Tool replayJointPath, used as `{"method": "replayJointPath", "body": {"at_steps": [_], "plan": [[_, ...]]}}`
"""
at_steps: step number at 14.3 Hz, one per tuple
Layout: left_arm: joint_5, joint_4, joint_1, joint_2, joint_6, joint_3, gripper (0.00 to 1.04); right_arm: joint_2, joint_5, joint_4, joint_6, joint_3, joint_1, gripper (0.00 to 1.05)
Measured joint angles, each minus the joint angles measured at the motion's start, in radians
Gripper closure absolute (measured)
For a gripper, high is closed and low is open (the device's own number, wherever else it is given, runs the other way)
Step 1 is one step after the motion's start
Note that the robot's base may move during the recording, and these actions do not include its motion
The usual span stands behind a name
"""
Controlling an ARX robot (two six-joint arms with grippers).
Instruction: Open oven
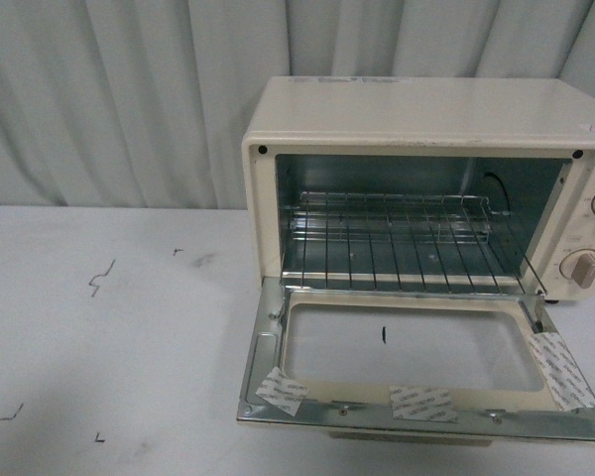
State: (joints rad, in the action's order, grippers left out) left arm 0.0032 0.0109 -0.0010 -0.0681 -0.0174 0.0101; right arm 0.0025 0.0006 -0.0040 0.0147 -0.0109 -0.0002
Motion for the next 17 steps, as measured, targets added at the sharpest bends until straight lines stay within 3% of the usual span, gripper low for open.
{"method": "replayJointPath", "body": {"at_steps": [4, 5, 12, 17], "plan": [[-0.003, -0.011, 0.001, 0.061, 0.0, 0.0, 1.03, 0.0, -0.001, 0.0, 0.0, 0.0, 0.0, 0.06], [-0.004, -0.014, 0.001, 0.061, 0.0, 0.0, 0.98, 0.0, -0.001, 0.0, 0.0, 0.0, 0.0, 0.06], [-0.003, -0.014, 0.001, 0.061, 0.0, 0.0, 0.06, 0.0, 0.0, 0.0, 0.0, 0.0, 0.0, 0.06], [-0.003, -0.014, 0.001, 0.061, 0.0, 0.0, 0.07, 0.0, -0.001, 0.0, 0.0, 0.0, 0.0, 0.06]]}}
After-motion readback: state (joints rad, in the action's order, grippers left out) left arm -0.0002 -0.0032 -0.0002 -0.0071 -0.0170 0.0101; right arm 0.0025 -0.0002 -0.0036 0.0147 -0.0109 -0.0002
